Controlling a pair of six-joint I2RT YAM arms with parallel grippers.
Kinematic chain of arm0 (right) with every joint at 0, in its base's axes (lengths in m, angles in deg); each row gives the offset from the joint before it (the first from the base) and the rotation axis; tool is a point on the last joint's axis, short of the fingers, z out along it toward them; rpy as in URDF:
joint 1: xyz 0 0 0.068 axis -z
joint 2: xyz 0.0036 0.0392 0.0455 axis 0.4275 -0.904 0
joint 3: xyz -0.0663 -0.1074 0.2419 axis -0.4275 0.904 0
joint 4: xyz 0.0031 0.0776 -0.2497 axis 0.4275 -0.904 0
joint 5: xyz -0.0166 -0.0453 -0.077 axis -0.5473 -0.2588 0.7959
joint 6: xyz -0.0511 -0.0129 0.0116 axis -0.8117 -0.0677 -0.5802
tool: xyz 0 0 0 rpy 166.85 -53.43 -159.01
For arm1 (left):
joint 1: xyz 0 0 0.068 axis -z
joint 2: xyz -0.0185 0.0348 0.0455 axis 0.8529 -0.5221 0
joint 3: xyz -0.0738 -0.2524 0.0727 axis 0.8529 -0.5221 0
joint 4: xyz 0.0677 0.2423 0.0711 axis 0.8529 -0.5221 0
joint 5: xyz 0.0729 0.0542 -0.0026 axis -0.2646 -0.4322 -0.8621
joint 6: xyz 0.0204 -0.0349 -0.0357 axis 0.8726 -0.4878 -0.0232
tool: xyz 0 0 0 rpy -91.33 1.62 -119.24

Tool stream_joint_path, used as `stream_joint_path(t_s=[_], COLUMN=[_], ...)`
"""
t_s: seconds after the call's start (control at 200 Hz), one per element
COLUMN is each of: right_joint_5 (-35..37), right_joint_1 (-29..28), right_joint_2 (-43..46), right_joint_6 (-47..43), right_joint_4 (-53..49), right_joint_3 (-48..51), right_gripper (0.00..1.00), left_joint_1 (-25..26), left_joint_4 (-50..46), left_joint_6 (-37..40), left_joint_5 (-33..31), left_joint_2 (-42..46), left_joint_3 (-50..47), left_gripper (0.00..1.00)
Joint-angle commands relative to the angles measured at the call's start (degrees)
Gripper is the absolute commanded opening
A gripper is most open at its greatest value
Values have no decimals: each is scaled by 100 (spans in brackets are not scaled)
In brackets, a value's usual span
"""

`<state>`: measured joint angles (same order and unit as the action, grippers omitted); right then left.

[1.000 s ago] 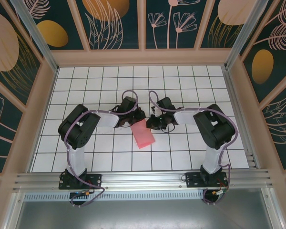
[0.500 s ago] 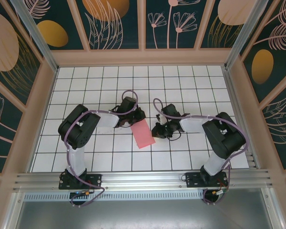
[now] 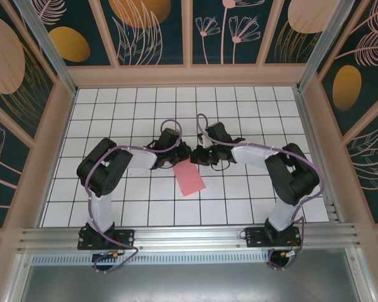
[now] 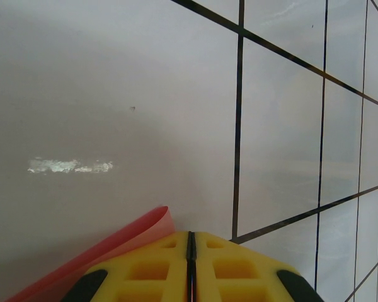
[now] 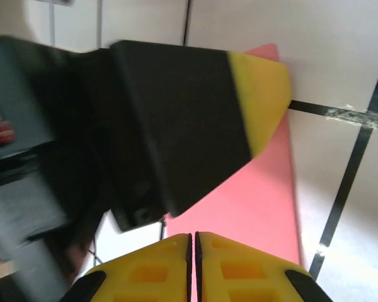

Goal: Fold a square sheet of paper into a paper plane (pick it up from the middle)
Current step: First fold in half a square sheet of paper at the center of the table.

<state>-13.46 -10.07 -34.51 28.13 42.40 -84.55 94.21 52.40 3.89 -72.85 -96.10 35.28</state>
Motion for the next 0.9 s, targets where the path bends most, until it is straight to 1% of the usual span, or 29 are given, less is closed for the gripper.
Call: stream_joint_path(t_s=[0.0,0.265,0.58,0.741,0.896], right_joint_5=[-113,-64,-44,-123,105], right_joint_1=[-53,-70,-178,-370,-400], right_joint_2=[-319,-342,322,696,991], right_joint_6=[14,-101,64,143,193], right_joint_4=[-127,-520,-828,-990,-1301], right_joint_3=[6,422,1410,1656,1801], right_gripper=[14,13,14,14,15], left_joint_1=[22,19,19,24,24], left_joint_4=[-554,-582,-615,-606,-585], left_joint_6=[47,42,40,36,44], left_joint_5=[-231,-274,-350,-352,-341], left_joint_2=[-311,-308,-340,-375,-359], left_joint_3=[-228,-213,-227,-221,-240], left_gripper=[10,10,10,10,10])
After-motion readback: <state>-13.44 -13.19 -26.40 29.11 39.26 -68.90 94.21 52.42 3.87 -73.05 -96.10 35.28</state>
